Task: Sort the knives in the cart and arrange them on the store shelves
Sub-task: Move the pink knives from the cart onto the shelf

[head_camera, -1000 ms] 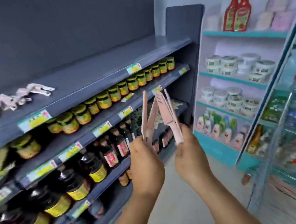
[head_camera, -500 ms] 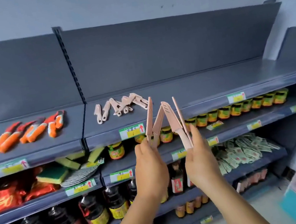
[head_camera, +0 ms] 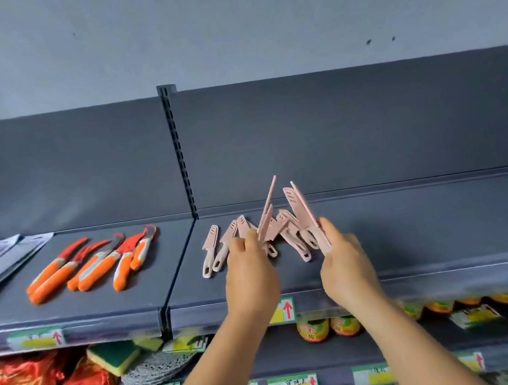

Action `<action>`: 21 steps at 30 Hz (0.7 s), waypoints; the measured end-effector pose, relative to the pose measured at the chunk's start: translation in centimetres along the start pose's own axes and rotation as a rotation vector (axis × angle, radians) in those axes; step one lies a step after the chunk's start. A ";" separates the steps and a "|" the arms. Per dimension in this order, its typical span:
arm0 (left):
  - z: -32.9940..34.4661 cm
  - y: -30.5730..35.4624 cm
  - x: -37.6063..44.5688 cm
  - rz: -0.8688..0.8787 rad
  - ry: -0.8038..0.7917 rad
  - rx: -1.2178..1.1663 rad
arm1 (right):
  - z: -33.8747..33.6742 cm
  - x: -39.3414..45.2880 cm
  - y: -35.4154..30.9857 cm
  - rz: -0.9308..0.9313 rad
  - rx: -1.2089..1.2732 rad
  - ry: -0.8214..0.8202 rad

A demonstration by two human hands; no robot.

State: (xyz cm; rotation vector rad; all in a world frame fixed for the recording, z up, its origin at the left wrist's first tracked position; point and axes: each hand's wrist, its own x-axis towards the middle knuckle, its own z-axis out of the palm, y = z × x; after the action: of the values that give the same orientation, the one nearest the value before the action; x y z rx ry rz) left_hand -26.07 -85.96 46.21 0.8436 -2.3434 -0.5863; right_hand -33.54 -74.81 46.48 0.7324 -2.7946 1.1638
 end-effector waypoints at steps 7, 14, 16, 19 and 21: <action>1.0 -0.6 5.1 0.071 -0.039 0.241 | 1.9 5.6 -1.4 -0.005 -0.111 -0.048; 3.5 -1.7 8.3 0.122 -0.234 0.501 | 4.8 8.8 -1.6 0.042 -0.300 -0.083; 4.3 -2.1 8.6 0.147 -0.323 0.529 | 5.6 9.2 -1.4 0.032 -0.375 -0.115; 4.8 -2.3 8.6 0.142 -0.395 0.430 | 6.7 9.4 -1.0 -0.007 -0.459 -0.173; 4.8 -2.4 8.7 0.119 -0.425 0.394 | 7.1 9.4 -0.6 -0.006 -0.476 -0.221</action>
State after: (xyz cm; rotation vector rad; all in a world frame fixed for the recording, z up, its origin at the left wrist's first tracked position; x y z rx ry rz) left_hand -33.71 -92.61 44.47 0.7962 -2.9376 -0.2723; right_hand -40.56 -83.89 43.63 0.8554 -3.0571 0.3970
